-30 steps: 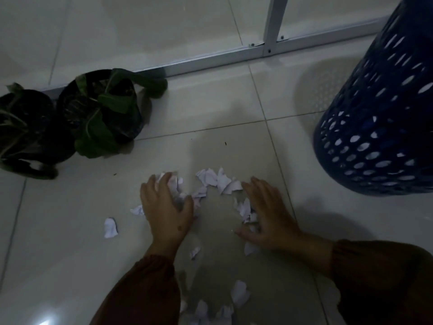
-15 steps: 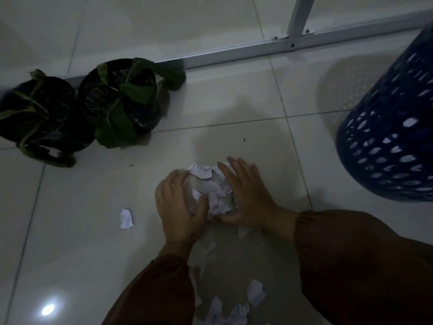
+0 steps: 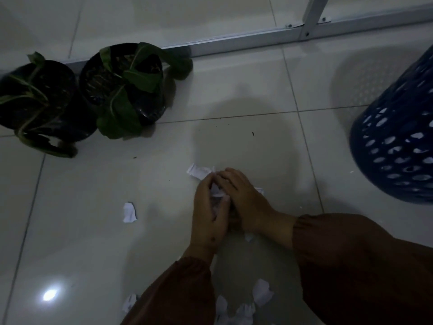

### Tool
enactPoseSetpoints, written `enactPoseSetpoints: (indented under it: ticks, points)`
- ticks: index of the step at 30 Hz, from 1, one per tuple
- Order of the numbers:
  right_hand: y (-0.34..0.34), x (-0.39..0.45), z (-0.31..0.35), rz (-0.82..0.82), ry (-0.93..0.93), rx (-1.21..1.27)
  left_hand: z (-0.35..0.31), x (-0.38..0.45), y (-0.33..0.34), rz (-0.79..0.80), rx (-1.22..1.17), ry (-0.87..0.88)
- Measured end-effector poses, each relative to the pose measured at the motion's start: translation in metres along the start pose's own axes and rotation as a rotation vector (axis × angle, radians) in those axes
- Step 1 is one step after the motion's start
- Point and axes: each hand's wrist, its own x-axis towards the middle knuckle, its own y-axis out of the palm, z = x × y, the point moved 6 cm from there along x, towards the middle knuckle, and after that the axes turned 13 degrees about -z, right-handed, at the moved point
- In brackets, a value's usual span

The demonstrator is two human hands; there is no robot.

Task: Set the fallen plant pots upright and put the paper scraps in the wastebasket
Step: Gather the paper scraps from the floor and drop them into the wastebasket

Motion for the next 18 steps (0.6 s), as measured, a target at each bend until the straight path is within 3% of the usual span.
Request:
enactPoseSetpoints:
  ticks: [5, 11, 18]
  points:
    - [-0.004, -0.005, 0.01, -0.087, -0.031, 0.064, -0.002, 0.0, 0.005, -0.065, -0.09, -0.081]
    - [-0.018, -0.002, 0.007, -0.072, -0.008, 0.092, -0.009, -0.002, 0.009, -0.103, -0.224, -0.176]
    - [-0.069, 0.005, 0.008, -0.2, 0.049, 0.099, -0.052, 0.001, 0.02, -0.078, -0.301, -0.11]
